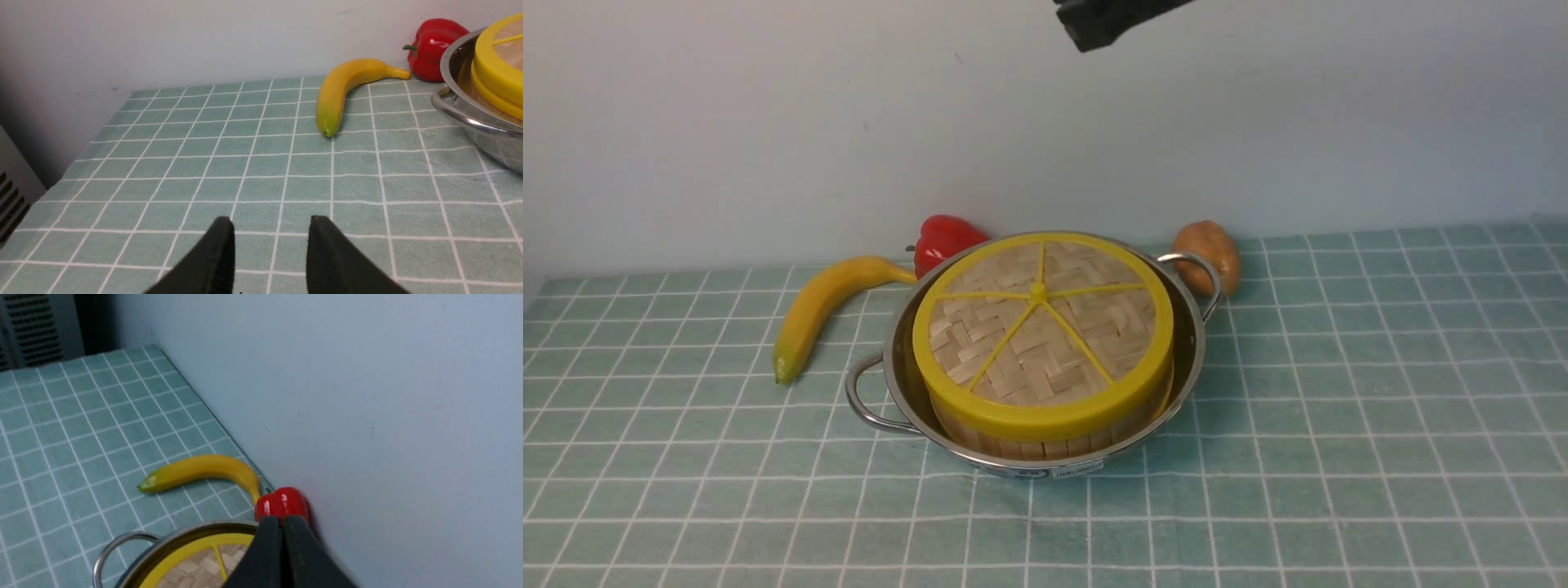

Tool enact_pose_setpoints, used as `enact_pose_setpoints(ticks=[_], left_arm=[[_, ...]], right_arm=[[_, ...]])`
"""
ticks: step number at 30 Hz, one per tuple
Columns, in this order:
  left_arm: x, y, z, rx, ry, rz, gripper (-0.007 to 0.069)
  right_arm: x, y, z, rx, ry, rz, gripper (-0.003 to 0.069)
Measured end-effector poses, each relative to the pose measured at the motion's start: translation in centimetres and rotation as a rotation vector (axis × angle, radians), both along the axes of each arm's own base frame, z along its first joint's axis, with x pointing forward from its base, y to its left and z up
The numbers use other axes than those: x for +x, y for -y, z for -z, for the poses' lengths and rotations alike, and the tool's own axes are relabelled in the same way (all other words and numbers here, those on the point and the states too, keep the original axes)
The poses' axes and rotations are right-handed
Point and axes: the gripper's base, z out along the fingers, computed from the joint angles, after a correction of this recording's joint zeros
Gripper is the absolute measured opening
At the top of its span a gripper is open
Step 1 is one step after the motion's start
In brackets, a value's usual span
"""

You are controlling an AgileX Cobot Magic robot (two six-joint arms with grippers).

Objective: Place the steamer in the pot on the blue tablecloth, and put the lid on the steamer.

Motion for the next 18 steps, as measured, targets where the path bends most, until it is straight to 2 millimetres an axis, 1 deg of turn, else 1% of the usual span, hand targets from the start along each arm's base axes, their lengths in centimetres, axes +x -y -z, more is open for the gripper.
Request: enact_pose_setpoints(ticks=[4, 13, 16, 18], left_arm=[[0.0, 0.0, 0.0, 0.0, 0.0, 0.0, 0.0243], [0.0, 0.0, 0.0, 0.0, 0.0, 0.0, 0.0243], [0.0, 0.0, 0.0, 0.0, 0.0, 0.0, 0.0243], [0.0, 0.0, 0.0, 0.0, 0.0, 0.0, 0.0243]], right_arm=[[-0.1, -0.3, 0.0, 0.044, -0.033, -0.011, -0.0008], [-0.2, -0.3, 0.0, 0.057, -0.047, -0.008, 0.0001], [-0.6, 0.6, 0.7, 0.017, -0.091, 0.041, 0.0008], [-1.4, 2.5, 1.8, -0.015, -0.146, 0.123, 0.0017]])
